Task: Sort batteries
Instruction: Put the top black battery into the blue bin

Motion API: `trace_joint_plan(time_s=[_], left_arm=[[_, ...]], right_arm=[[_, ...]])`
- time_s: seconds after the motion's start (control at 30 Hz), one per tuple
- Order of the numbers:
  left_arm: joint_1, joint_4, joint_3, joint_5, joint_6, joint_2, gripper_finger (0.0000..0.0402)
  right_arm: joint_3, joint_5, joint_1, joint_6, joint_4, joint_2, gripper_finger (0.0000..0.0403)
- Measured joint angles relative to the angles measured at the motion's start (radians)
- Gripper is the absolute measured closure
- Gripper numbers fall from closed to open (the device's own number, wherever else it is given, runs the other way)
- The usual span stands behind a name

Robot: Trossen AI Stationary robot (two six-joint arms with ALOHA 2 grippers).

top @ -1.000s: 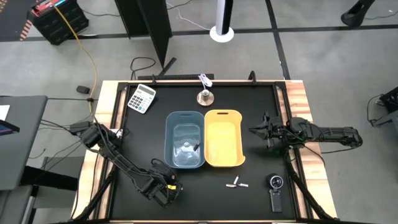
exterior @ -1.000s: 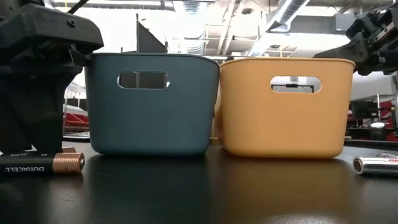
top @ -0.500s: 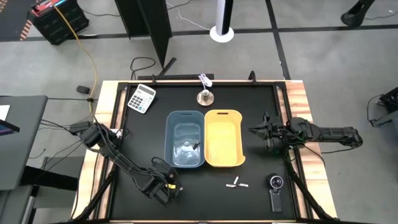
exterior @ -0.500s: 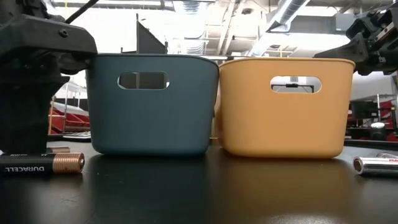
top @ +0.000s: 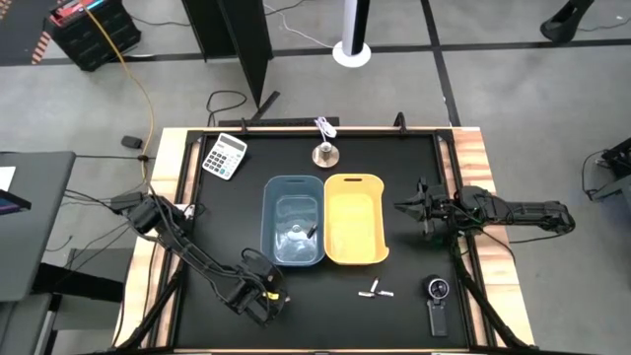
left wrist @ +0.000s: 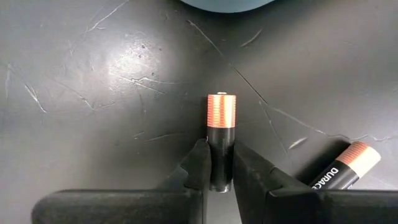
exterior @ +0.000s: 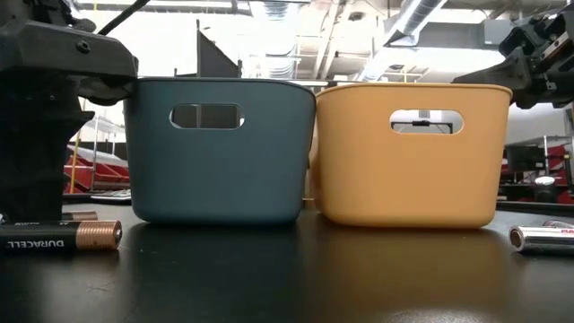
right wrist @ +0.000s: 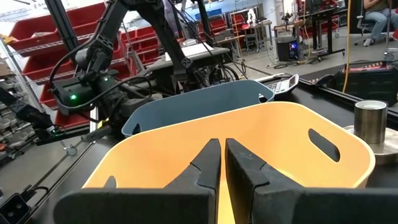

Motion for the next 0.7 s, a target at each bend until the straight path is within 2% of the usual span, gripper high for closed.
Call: trace_joint_plan(time_s=[0.13, 0.3, 0.43, 0.7], left_arm=[[0.0, -0.054, 0.05, 0.019, 0.026, 0.007, 0.0362], [-0.004, -0.053, 0.084, 0.098, 0.055, 0.007, 0.0362], [-0.006, -0.092, 0.108, 0.099, 0.059, 0.006, 0.0362], [-0.03, -0.281, 0.236, 0.133, 0.075, 0.004, 0.0362]], right_arm=[[0.0, 0.0, 0.0, 0.0, 0.0, 0.0, 0.036], [0.0, 0.0, 0.0, 0.0, 0.0, 0.0, 0.036], [0.0, 0.0, 0.0, 0.0, 0.0, 0.0, 0.036], [0.0, 0.0, 0.0, 0.001, 0.0, 0.0, 0.036]])
